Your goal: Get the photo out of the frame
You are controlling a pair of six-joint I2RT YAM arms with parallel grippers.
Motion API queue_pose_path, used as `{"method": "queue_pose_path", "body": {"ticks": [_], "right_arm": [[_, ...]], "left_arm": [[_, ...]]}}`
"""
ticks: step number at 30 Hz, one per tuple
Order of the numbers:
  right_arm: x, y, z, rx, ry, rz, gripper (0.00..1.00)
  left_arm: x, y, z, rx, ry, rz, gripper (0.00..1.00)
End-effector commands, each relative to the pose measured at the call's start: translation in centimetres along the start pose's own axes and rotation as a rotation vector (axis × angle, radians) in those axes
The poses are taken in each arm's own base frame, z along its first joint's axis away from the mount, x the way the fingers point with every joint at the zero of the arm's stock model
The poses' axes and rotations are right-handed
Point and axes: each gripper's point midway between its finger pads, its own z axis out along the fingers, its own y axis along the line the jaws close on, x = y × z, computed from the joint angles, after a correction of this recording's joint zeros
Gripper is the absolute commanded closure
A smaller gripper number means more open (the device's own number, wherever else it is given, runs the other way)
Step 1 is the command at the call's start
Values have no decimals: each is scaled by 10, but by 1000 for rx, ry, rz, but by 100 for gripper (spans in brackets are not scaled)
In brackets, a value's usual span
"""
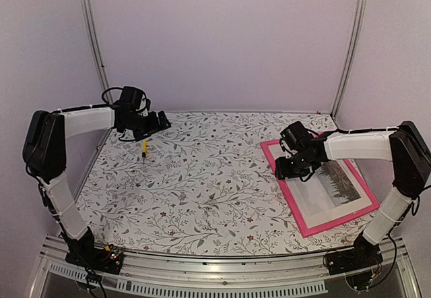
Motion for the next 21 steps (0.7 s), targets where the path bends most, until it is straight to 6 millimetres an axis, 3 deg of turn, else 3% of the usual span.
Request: {"method": "queue_pose_path", "body": {"ticks": [1, 8, 13, 21], "right_arm": [[2, 6, 12, 36, 31, -25, 43], [8, 6, 28, 93, 78, -39, 47], [14, 12, 35, 85, 102, -42, 52], [19, 27, 40, 71, 127, -56, 66]], "left_arm": [[20, -43, -6, 189, 17, -49, 1], [58, -88, -2, 330, 76, -68, 1], [73, -111, 3, 393, 99, -68, 1], [92, -124, 7, 438, 143, -85, 1]]}}
